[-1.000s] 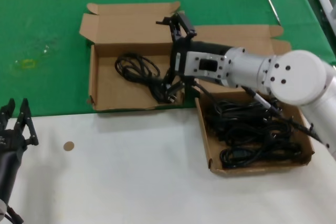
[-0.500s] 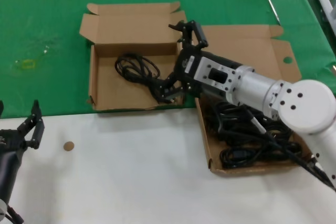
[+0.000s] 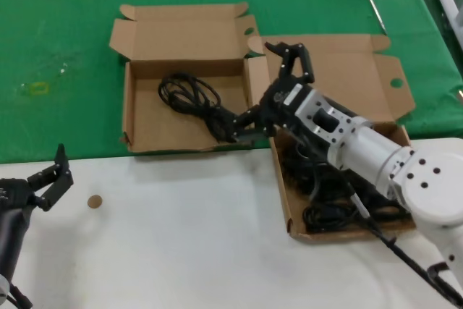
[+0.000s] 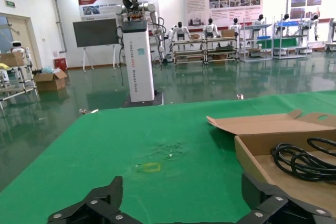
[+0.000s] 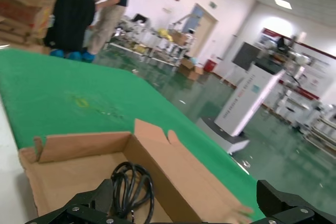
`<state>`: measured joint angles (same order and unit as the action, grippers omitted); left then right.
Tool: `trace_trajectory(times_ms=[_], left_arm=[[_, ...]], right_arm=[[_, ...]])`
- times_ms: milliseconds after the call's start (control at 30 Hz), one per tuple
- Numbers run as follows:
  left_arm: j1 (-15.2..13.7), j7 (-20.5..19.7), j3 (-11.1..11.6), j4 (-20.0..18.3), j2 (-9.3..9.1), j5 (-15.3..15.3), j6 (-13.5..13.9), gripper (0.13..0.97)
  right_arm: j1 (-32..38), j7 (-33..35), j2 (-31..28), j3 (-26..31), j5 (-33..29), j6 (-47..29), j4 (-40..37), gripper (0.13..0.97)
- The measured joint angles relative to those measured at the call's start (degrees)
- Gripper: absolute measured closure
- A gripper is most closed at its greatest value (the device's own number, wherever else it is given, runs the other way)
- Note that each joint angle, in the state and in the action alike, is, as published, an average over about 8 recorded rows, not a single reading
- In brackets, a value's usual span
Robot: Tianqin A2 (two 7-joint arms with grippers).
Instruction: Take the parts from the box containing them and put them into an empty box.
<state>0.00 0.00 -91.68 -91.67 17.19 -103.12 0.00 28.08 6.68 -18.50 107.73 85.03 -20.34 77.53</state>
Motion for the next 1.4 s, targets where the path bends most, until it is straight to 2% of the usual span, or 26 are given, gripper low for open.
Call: trace_trajectory(times_ms=[267,400,667,933,1400], left_arm=[[0.0,0.0,0.0,0.0,0.00,0.0,0.0,0.257],[0.0,0.0,0.0,0.0,0.00,0.0,0.0,0.257],[0.0,0.0,0.0,0.0,0.00,0.0,0.0,0.158],[0.0,0.0,0.0,0.0,0.00,0.0,0.0,0.132],[0.0,0.0,0.0,0.0,0.00,0.0,0.0,0.132]], right_arm=[[-5.3,-1.2,0.2,-3.0,3.4,3.8,2.6,0.129],[-7.9,-1.9,0.4,-4.5,5.1,5.7,4.0,0.129],[-13.2,-3.1,0.6,-7.5,8.5,9.5,6.6,0.129],[-18.4,-4.4,0.9,-10.6,11.9,13.4,9.3,0.129],[-26.2,-6.2,1.2,-15.0,16.9,19.0,13.2,0.129]])
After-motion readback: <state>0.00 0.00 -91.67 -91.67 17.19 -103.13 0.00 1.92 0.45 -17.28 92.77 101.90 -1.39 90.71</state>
